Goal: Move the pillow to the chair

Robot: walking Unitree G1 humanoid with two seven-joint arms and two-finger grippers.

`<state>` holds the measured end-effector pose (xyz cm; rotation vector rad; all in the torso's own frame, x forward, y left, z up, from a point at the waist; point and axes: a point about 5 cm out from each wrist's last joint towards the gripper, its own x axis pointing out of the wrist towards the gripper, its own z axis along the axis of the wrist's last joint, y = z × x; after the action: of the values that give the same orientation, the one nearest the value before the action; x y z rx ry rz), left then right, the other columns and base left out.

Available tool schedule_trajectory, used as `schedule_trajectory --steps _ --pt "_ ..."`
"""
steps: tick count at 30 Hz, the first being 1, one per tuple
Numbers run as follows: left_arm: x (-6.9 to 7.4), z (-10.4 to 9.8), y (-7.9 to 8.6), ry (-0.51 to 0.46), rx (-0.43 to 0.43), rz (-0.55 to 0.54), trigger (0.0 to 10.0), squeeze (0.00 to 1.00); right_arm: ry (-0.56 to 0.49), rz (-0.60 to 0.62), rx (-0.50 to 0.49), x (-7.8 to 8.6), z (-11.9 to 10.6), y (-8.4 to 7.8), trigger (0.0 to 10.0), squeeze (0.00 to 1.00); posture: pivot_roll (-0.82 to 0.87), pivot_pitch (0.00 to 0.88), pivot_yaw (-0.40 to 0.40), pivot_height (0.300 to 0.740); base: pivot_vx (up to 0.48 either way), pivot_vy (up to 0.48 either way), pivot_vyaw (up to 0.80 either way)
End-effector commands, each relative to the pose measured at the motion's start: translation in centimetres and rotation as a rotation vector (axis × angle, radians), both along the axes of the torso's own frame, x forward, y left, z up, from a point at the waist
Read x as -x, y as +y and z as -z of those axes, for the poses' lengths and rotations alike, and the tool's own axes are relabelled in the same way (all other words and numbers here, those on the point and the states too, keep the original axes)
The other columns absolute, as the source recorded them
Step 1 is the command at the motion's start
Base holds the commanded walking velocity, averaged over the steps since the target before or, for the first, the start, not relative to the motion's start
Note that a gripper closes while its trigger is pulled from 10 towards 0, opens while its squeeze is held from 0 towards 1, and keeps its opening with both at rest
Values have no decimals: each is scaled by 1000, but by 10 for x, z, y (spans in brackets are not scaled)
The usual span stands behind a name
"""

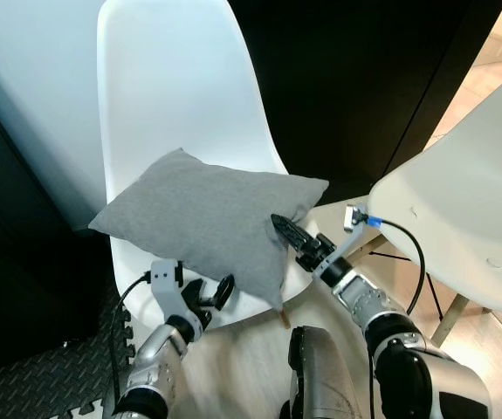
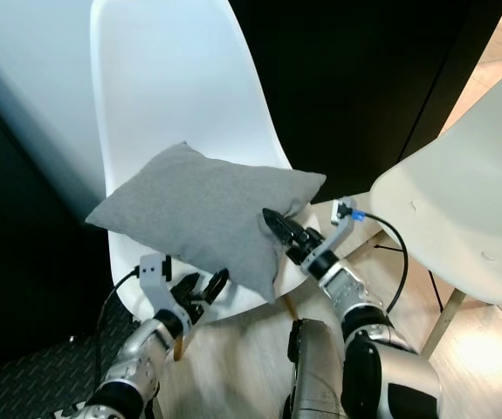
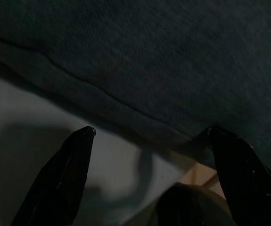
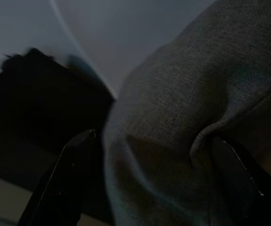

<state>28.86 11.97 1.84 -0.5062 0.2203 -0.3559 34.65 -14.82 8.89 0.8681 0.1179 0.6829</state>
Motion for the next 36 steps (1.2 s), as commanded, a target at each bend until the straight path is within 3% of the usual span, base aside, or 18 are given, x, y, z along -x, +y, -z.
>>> schedule_trajectory --steps 1,3,7,8,16,24,27,28,31,32,36 --pt "9 8 7 31 11 9 10000 0 8 -37 -80 7 6 2 10000 0 -26 75 -22 481 0 0 0" --pt "22 20 23 67 33 -13 10000 0 44 -62 -142 17 17 -2 10000 0 -21 74 -24 491 0 0 0" --pt "34 29 39 102 27 -52 10000 0 94 -54 -154 25 28 -6 10000 0 -17 70 -32 505 0 0 0" --pt "40 34 54 129 30 -122 10000 0 136 -21 -135 29 36 -10 10000 0 -12 68 -36 515 0 0 0" --pt "52 38 96 150 46 -349 10000 0 230 203 -100 30 45 -40 10000 0 -6 52 -47 554 0 0 0" --pt "63 38 127 148 72 -505 10000 0 276 374 -71 32 47 -70 10000 0 -6 48 -48 578 0 0 0" --pt "72 42 141 184 72 -589 10000 0 270 419 -81 34 46 -81 10000 0 -9 50 -44 587 0 0 0" --pt "82 47 152 220 69 -663 10000 0 260 423 -84 35 45 -85 10000 0 -11 51 -43 597 0 0 0" --pt "90 51 158 256 42 -712 10000 0 280 431 -64 38 48 -86 10000 0 -13 49 -43 607 0 0 0" --pt "99 57 164 314 22 -768 10000 0 329 455 -31 42 56 -86 10000 0 -13 49 -43 617 0 0 0" --pt "113 66 167 378 33 -814 10000 0 420 505 35 51 71 -86 10000 0 -14 46 -45 631 0 0 0"
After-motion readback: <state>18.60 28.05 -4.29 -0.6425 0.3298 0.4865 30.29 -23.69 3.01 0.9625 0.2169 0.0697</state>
